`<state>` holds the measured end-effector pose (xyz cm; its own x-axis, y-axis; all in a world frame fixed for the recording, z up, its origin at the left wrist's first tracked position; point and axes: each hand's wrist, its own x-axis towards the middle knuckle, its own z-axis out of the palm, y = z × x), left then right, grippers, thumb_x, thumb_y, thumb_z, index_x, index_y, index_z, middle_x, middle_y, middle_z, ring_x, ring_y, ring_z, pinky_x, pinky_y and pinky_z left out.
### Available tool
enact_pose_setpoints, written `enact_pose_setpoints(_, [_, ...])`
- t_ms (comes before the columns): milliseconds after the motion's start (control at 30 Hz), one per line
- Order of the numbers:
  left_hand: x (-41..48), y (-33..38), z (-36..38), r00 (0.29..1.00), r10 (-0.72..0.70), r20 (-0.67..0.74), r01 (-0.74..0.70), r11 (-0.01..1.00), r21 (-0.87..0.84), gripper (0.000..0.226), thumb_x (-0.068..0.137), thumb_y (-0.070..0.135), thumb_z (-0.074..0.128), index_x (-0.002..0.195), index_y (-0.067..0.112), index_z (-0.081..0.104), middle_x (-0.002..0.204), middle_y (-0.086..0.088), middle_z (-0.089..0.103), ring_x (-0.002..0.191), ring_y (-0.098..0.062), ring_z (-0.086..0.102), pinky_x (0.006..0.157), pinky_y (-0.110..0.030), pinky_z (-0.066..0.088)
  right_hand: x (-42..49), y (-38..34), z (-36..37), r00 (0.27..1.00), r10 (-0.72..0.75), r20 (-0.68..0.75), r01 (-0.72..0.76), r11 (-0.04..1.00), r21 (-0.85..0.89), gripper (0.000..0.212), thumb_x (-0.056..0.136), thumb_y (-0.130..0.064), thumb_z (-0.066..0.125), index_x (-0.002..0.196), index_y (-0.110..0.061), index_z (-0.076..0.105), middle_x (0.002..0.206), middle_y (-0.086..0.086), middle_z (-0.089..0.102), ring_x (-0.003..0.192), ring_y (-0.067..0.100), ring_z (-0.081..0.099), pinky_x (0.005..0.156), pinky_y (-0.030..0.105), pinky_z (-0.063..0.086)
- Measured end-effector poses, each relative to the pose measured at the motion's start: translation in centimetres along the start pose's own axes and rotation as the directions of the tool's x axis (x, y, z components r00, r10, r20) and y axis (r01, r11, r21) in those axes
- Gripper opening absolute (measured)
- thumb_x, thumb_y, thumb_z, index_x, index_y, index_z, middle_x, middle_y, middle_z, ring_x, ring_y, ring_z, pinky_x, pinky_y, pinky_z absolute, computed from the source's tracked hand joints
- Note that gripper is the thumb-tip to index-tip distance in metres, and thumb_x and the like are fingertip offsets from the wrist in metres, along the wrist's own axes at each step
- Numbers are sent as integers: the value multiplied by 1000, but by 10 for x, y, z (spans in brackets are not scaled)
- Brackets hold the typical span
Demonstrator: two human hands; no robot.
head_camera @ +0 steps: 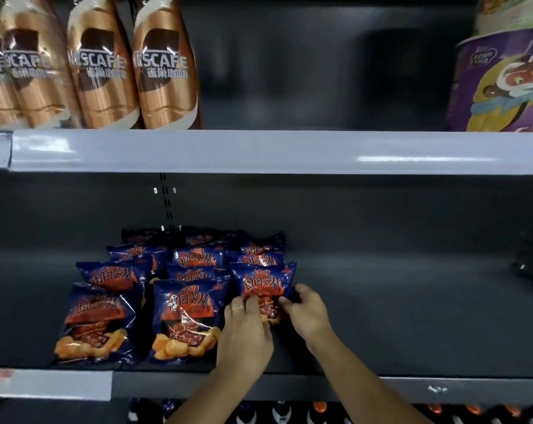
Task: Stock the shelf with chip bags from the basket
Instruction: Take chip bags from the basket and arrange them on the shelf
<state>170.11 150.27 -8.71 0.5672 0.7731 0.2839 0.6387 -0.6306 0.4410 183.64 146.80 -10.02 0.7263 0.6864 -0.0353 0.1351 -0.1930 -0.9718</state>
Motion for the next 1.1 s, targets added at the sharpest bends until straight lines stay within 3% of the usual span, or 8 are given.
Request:
enact_pose_setpoints(133, [1,0,0,1000,16,5,-16,1000,3,51,99,31,50,146,18,34,147,-2,33,136,-18,31,100,-27,43,1,-5,-7,999,27,45,-28,999,20,16,92,-12,70,106,-19,68,101,-3,75,99,14,71,91,30,57])
enact_pose_setpoints(200, [-1,0,-3,998,42,-36,-41,998,37,49,98,31,51,143,18,38,144,-3,36,131,-19,35,102,-29,42,-2,-6,-15,997,41,64,-51,987,152,24,91,-9,71,112,-20,63,106,-2,72,102,15,69,88,26,55])
enact_pose_setpoints(333, [-3,11,-7,978,176,-113,-179,984,-23,26,95,24,57,120,23,52,120,3,49,109,-16,49,88,-28,47,-11,-20,-44,994,53,-98,-20,950,311,17,96,-10,65,113,-13,65,106,-1,67,94,9,62,75,14,45])
enact_pose_setpoints(500, [1,47,7,964,266,20,-249,925,-287,7,90,23,66,90,27,60,79,10,60,75,-5,58,72,-32,52,-20,-40,-94,984,-15,-175,83,917,389,19,99,-1,54,90,-12,66,84,6,69,67,14,62,60,27,48])
enact_pose_setpoints(700, [-4,129,45,914,349,205,-191,820,-539,17,87,20,70,75,29,62,67,11,61,64,-2,58,64,-24,48,-56,-36,-191,958,-70,-277,186,889,419,14,100,-3,55,89,-7,62,67,5,65,56,18,57,55,30,46])
enact_pose_setpoints(833, [-26,205,78,828,484,282,-211,736,-643,14,88,15,68,77,22,62,62,9,59,59,-13,57,63,-32,48,-87,-11,-269,914,-35,-405,207,898,389,12,101,-1,52,92,-5,59,66,9,60,52,18,50,51,27,41])
enact_pose_setpoints(967, [-67,282,126,693,621,366,-226,670,-707,18,89,13,67,75,21,60,60,6,55,55,-16,55,60,-38,47,-128,38,-353,833,62,-550,196,897,397,20,101,-3,53,84,-9,61,67,10,59,49,14,48,54,28,40])
enact_pose_setpoints(1100, [-119,341,181,542,696,471,-221,659,-719,13,90,14,67,80,18,61,66,-11,59,57,-20,55,59,-42,48,-177,101,-423,720,187,-668,136,906,400,18,98,-1,55,83,-9,61,65,11,59,50,18,49,51,25,41])
